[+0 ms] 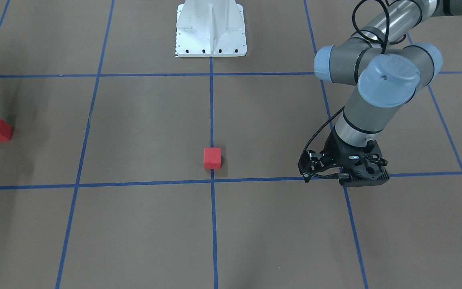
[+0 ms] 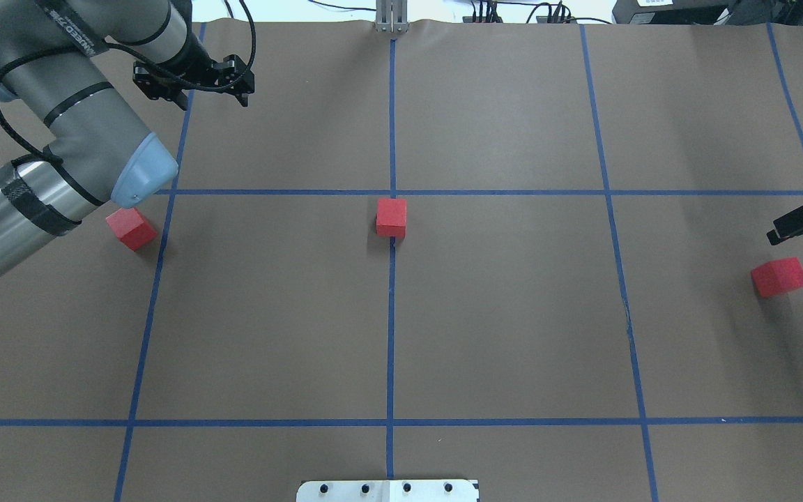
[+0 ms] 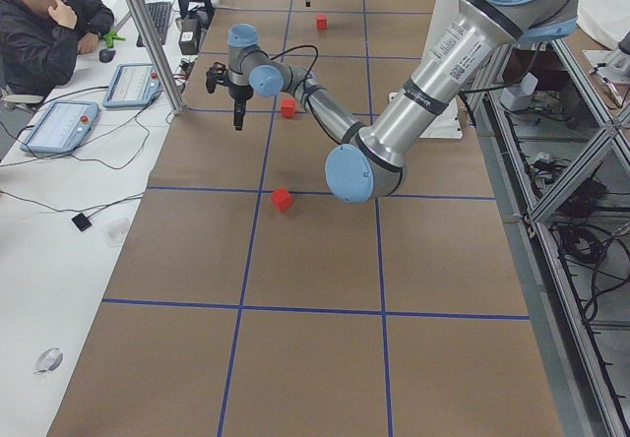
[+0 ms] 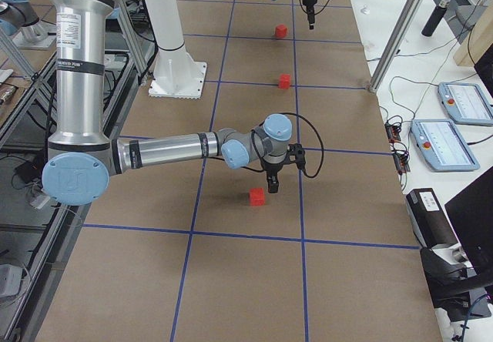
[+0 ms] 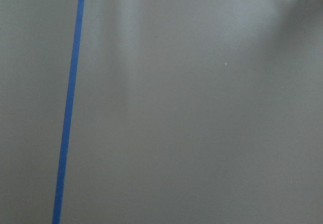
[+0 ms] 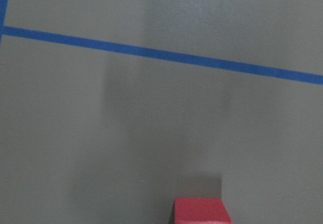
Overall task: Form red blocks into L shape at center
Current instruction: 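Lower the right gripper onto the far red cube and grasp it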
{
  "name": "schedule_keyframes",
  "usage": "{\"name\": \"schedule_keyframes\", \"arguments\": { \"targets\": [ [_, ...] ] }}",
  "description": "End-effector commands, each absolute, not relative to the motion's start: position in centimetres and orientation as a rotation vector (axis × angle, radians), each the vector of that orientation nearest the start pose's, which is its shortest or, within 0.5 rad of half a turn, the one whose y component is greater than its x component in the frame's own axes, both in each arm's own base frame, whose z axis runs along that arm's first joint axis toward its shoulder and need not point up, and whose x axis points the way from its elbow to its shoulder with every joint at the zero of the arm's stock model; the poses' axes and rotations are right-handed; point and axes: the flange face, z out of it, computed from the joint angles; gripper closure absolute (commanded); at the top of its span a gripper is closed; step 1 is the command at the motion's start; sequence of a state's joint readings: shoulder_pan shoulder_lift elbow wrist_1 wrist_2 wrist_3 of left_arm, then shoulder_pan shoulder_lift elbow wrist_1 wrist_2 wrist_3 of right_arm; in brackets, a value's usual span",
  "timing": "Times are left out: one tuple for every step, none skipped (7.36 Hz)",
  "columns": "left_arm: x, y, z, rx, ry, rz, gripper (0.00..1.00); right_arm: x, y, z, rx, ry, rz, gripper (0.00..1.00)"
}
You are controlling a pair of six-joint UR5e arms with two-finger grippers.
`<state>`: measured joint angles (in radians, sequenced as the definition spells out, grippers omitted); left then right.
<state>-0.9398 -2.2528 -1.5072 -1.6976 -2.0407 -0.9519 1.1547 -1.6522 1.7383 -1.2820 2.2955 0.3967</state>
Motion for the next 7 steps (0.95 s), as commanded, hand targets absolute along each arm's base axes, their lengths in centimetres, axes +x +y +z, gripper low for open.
{"name": "schedule_keyframes", "arguments": {
  "targets": [
    [35.6,-63.3,26.3,0.194,0.834,-0.124,0.0,-15.4,-45.3,61.0,-0.009,-0.777,-0.191,0.01],
    [35.6,-63.3,26.3,0.195,0.834,-0.123,0.0,-16.2,-45.1,61.5,-0.023,-0.771,-0.202,0.01],
    [35.6,-63.2,26.4,0.194,0.834,-0.122,0.0,-16.8,-44.9,61.7,-0.03,-0.768,-0.215,0.01],
    [35.7,-63.3,26.5,0.192,0.832,-0.122,0.0,-17.0,-44.9,62.7,-0.044,-0.756,-0.214,0.01],
    [35.7,-63.3,26.6,0.192,0.831,-0.121,0.0,-16.9,-44.9,63.0,-0.043,-0.745,-0.216,0.01],
    [35.8,-63.3,26.6,0.191,0.831,-0.12,0.0,-16.9,-44.8,63.7,-0.042,-0.74,-0.24,0.01],
    [35.8,-63.3,26.8,0.19,0.83,-0.12,0.0,-16.8,-44.7,64.8,-0.054,-0.733,-0.251,0.01]
  ]
}}
